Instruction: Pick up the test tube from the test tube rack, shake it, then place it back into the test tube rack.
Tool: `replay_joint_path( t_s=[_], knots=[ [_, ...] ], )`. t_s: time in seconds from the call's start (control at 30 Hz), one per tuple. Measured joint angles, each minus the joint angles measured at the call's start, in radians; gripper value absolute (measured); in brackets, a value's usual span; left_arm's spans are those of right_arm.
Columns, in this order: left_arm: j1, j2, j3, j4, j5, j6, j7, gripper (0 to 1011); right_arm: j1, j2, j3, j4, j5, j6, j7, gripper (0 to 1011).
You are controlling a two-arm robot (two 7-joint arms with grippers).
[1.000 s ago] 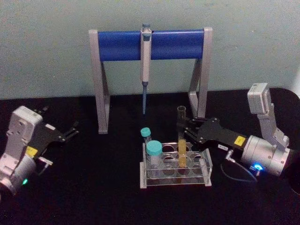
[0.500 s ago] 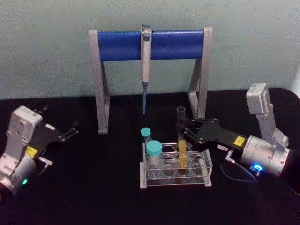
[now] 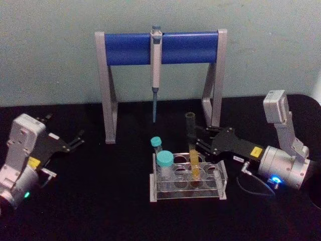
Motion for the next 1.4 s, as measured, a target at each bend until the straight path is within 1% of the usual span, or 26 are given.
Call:
replay_joint_path(
  t_s=[0.03, 0.07, 0.13, 0.2, 0.37, 0.43, 0.5, 0.7, 0.73, 0.77, 1.1, 1.17, 1.23, 1.33, 1.37, 1.4],
  knots=[
    [0.000, 0.000, 0.000, 0.000, 0.000, 0.000, 0.000, 1001, 0.000, 0.000, 0.000, 0.000, 0.000, 0.000, 0.000, 351],
    [0.000, 0.000, 0.000, 0.000, 0.000, 0.000, 0.000, 1001, 0.000, 0.000, 0.000, 0.000, 0.000, 0.000, 0.000, 363],
    [0.000, 0.000, 0.000, 0.000, 0.000, 0.000, 0.000, 1001, 0.000, 0.000, 0.000, 0.000, 0.000, 0.000, 0.000, 450],
    [0.000, 0.000, 0.000, 0.000, 0.000, 0.000, 0.000, 1001, 0.000, 0.000, 0.000, 0.000, 0.000, 0.000, 0.000, 493],
    [0.000, 0.000, 0.000, 0.000, 0.000, 0.000, 0.000, 1001, 0.000, 0.000, 0.001, 0.000, 0.000, 0.000, 0.000, 680],
    [0.000, 0.000, 0.000, 0.000, 0.000, 0.000, 0.000, 1001, 0.000, 0.000, 0.001, 0.000, 0.001, 0.000, 0.000, 700],
    [0.000, 0.000, 0.000, 0.000, 0.000, 0.000, 0.000, 1001, 0.000, 0.000, 0.001, 0.000, 0.001, 0.000, 0.000, 793],
    [0.000, 0.000, 0.000, 0.000, 0.000, 0.000, 0.000, 1001, 0.000, 0.000, 0.001, 0.000, 0.001, 0.000, 0.000, 933],
    [0.000, 0.000, 0.000, 0.000, 0.000, 0.000, 0.000, 1001, 0.000, 0.000, 0.001, 0.000, 0.002, -0.001, 0.000, 978],
    [0.000, 0.000, 0.000, 0.000, 0.000, 0.000, 0.000, 1001, 0.000, 0.000, 0.001, 0.000, 0.002, -0.001, 0.000, 1000],
    [0.000, 0.000, 0.000, 0.000, 0.000, 0.000, 0.000, 1001, 0.000, 0.000, 0.001, 0.000, 0.002, -0.002, 0.000, 1000],
    [0.000, 0.000, 0.000, 0.000, 0.000, 0.000, 0.000, 1001, -0.009, 0.004, 0.006, -0.018, 0.002, -0.008, -0.007, 1000],
    [0.000, 0.000, 0.000, 0.000, 0.000, 0.000, 0.000, 1001, -0.019, 0.009, 0.015, -0.038, 0.001, -0.013, -0.018, 1000],
    [0.000, 0.000, 0.000, 0.000, 0.000, 0.000, 0.000, 1001, -0.050, 0.019, 0.041, -0.088, 0.001, -0.032, -0.055, 1000],
    [0.000, 0.000, 0.000, 0.000, 0.000, 0.000, 0.000, 1001, -0.071, 0.023, 0.061, -0.121, -0.002, -0.046, -0.087, 1000],
    [0.000, 0.000, 0.000, 0.000, 0.000, 0.000, 0.000, 1001, -0.082, 0.024, 0.072, -0.137, -0.007, -0.054, -0.105, 1000]
  ],
)
